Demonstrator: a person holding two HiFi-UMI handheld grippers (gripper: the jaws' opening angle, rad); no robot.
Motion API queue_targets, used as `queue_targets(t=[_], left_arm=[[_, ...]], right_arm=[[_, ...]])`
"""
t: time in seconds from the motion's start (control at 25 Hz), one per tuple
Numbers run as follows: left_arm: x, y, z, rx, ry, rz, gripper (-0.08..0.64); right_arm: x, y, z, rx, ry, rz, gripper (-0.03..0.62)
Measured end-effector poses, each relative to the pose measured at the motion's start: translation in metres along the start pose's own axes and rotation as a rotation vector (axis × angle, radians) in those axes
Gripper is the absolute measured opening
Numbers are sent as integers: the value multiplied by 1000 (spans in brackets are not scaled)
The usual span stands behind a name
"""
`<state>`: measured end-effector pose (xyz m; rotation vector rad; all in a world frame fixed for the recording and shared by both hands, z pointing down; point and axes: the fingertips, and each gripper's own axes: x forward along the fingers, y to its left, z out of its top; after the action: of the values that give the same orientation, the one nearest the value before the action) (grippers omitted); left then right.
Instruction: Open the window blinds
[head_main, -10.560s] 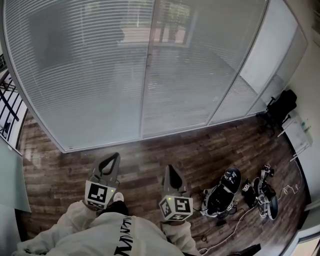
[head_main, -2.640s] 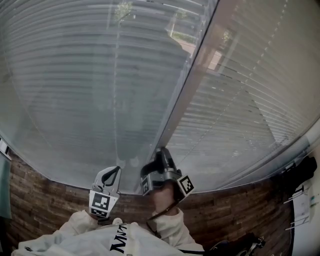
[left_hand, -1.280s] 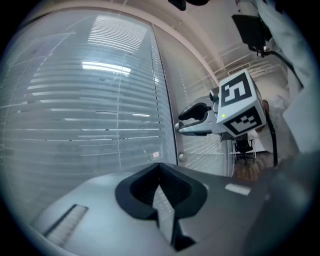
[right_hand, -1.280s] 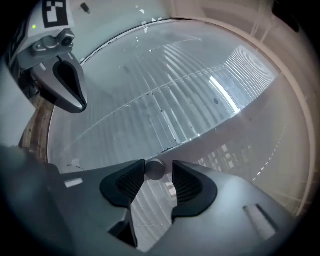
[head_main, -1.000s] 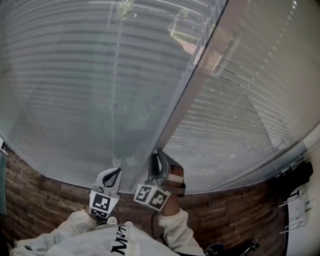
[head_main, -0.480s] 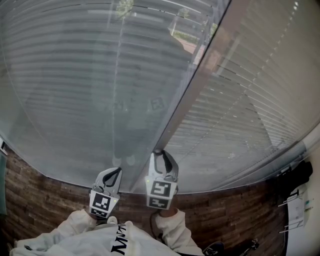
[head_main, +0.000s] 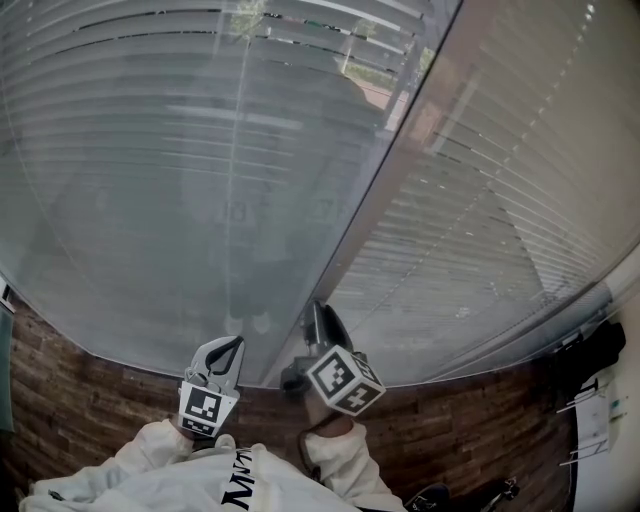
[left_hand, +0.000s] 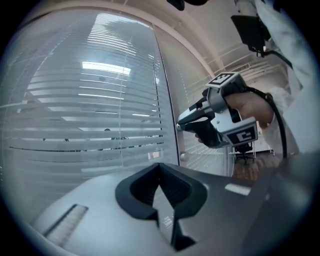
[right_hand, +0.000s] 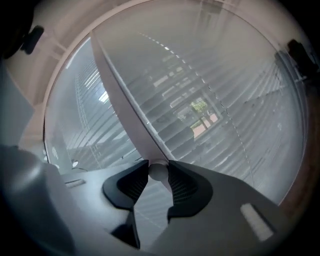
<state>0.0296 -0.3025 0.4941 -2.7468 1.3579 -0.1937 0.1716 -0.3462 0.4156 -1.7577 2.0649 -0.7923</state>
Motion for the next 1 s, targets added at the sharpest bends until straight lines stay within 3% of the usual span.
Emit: queue_targets(t=[0.24, 0.44, 0.52, 0.76, 0.88, 1.0], left_arm=[[-3, 2, 0, 2, 5, 5, 0], [-4, 5, -1, 4, 9, 6, 0], [-4, 5, -2, 4, 10, 5, 0], [-4, 4, -2, 2, 11, 3, 0], [-5, 5, -3, 2, 8, 1, 0], [-3, 5, -4, 1, 10, -3, 0]], right_arm=[[-3, -6, 1, 320, -50, 32, 126], [-3, -11, -1, 652, -101, 88, 126], [-3, -13, -2, 720, -114, 105, 126], [-6, -11, 5, 610, -124, 113, 126], [-13, -4, 15, 436, -120, 114, 132], [-17, 3, 24, 187, -105, 100, 135]])
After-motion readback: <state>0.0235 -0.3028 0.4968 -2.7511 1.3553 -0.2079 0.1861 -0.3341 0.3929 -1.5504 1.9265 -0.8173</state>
